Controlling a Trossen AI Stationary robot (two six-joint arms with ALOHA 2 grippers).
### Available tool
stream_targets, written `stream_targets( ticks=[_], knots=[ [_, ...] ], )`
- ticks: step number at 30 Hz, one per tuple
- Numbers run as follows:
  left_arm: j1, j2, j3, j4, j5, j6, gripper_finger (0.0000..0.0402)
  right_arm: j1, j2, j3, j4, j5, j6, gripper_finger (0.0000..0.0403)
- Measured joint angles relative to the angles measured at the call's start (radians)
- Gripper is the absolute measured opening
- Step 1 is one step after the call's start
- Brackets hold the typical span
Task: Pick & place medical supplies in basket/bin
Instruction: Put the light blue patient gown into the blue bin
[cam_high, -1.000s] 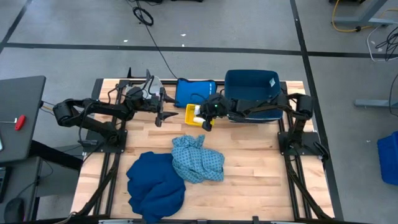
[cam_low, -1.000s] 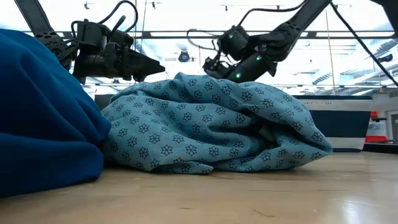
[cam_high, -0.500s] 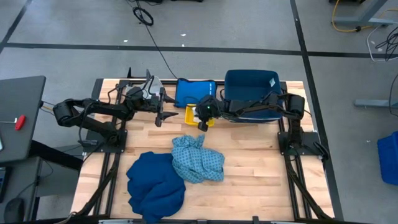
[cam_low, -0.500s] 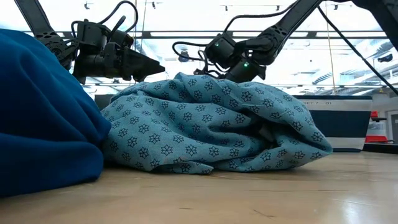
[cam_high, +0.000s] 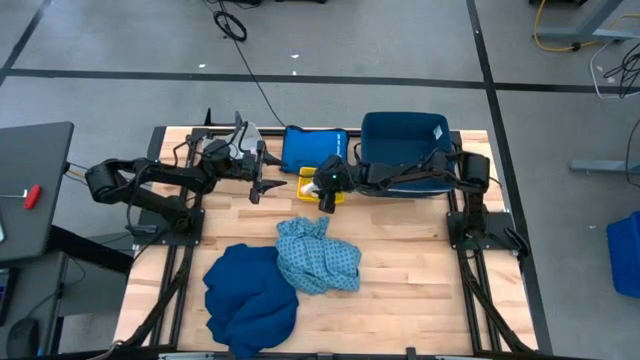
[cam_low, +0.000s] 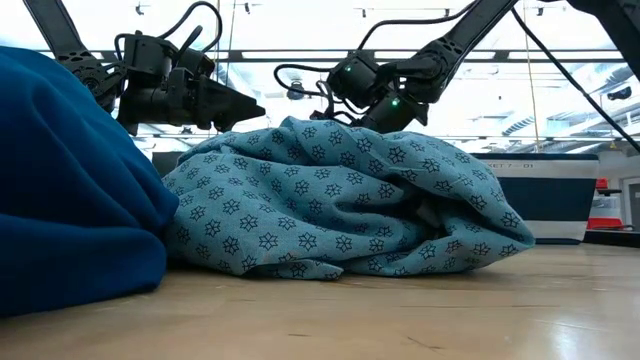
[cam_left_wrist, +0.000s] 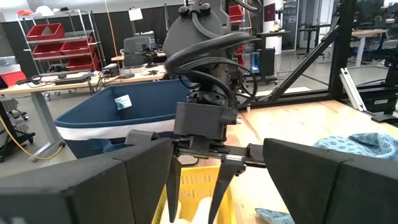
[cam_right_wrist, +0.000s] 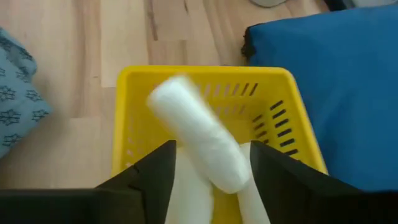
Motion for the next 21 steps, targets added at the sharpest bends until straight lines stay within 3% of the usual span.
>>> stream_targets(
  ticks=[6, 11, 21],
  knots=[
    [0.000, 0.000, 0.000, 0.000, 0.000, 0.001, 0.0259, 0.024, -0.021, 0.000, -0.006, 0.087, -0.027, 0.0222],
    [0.000, 0.000, 0.000, -0.001, 0.000, 0.002, 0.0259, 0.040, -0.057, 0.000, -0.018, 0.089, -0.016, 0.0217],
    [0.000, 0.000, 0.000, -0.008, 0.000, 0.007, 0.0259, 0.162, -0.184, 0.000, -0.226, 0.072, -0.060, 0.0218]
  ],
)
